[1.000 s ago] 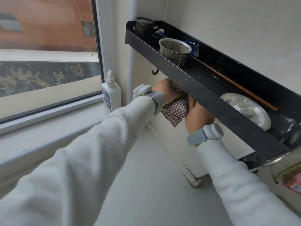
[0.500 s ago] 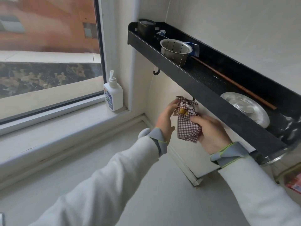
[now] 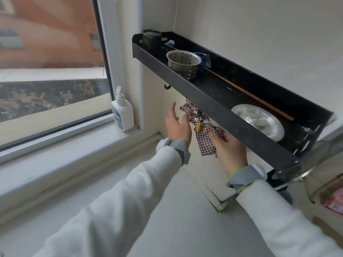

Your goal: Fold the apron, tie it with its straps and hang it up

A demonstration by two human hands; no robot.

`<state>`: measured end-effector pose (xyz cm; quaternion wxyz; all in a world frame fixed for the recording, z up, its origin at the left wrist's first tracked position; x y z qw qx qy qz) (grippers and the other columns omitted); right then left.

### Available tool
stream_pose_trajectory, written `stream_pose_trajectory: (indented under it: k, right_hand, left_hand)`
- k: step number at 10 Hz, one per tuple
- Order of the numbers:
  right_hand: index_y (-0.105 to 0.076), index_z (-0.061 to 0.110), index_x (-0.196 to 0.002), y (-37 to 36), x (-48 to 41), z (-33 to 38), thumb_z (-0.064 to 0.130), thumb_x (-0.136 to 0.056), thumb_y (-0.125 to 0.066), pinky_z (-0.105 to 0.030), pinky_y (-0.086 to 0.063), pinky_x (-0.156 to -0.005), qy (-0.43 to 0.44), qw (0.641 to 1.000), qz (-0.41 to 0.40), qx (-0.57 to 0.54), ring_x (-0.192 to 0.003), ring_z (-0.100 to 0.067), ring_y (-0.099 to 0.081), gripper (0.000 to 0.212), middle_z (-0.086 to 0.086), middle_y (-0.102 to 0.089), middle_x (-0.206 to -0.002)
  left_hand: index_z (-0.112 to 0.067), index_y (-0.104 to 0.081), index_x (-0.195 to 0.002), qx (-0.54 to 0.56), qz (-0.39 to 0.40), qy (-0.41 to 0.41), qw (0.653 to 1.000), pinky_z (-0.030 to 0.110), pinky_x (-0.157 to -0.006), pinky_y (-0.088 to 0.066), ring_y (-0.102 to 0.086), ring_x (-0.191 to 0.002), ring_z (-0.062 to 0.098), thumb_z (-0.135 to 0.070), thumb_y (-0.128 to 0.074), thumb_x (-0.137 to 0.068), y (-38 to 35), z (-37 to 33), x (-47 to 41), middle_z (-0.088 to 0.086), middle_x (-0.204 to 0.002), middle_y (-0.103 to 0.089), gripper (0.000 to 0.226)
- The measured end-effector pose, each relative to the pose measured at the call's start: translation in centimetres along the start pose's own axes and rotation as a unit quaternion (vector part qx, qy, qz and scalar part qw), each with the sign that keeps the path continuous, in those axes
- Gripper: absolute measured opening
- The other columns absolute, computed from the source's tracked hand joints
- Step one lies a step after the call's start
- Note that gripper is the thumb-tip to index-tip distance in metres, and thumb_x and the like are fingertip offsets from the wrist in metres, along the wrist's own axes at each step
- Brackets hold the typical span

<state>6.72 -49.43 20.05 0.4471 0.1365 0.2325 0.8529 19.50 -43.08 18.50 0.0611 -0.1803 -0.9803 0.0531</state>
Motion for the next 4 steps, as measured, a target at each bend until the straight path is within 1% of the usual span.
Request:
stream_pose_trajectory:
  k: [1, 2, 3, 4]
  right_hand:
    - [-0.048, 0.021, -0.133, -0.4, 2.5, 0.0, 0.054, -0.084, -0.054, -0.047, -0.042, -0.104, 0.103, 0.986, -0.100, 0.080, -0.126, -0.021, -0.047, 0.060, -0.002, -0.053, -0.136]
    - [-0.036, 0.009, -0.143, -0.4, 6.3, 0.5, 0.035, -0.087, -0.060, -0.048, -0.028, -0.113, 0.255, 0.919, -0.177, 0.243, -0.139, -0.027, -0.027, 0.067, -0.014, -0.034, -0.149]
    - [-0.029, 0.012, -0.148, -0.8, 7.7, 0.9, 0.044, -0.092, -0.045, -0.044, -0.022, -0.117, 0.334, 0.897, -0.082, 0.278, -0.146, -0.022, -0.015, 0.067, -0.009, -0.020, -0.158]
    - [-0.025, 0.014, -0.150, -1.4, 10.2, 0.4, 0.055, -0.096, -0.026, -0.046, -0.022, -0.118, 0.339, 0.928, 0.043, 0.150, -0.147, -0.013, -0.011, 0.069, 0.000, -0.017, -0.160]
  left_hand:
    - [-0.033, -0.027, -0.145, -0.167, 0.084, -0.186, 0.965, 0.037, -0.115, -0.015, -0.016, -0.142, 0.014, -0.033, -0.035, -0.100, 1.2, 1.1, 1.9, -0.006, -0.156, -0.015, 0.045]
    - [-0.033, -0.009, -0.149, -0.255, 0.152, -0.242, 0.924, 0.037, -0.119, -0.007, -0.001, -0.144, 0.007, -0.043, -0.024, -0.100, 3.1, 2.2, 4.0, -0.010, -0.159, 0.000, 0.053]
    - [-0.028, -0.005, -0.150, -0.294, 0.205, -0.261, 0.896, 0.039, -0.120, -0.007, 0.005, -0.144, 0.003, -0.052, -0.018, -0.095, 5.7, 1.6, 6.4, -0.010, -0.159, 0.004, 0.061]
    - [-0.022, -0.008, -0.151, -0.299, 0.234, -0.303, 0.874, 0.040, -0.120, -0.008, 0.005, -0.144, 0.004, -0.060, -0.017, -0.093, 9.5, 0.7, 10.5, -0.007, -0.159, 0.002, 0.070]
Point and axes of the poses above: each hand's wrist, its own x-axis away from the middle knuckle, its own y-axis out of the back of the hand, z = x × y, the point moved 2 cm from there along -x, towards the middle knuckle
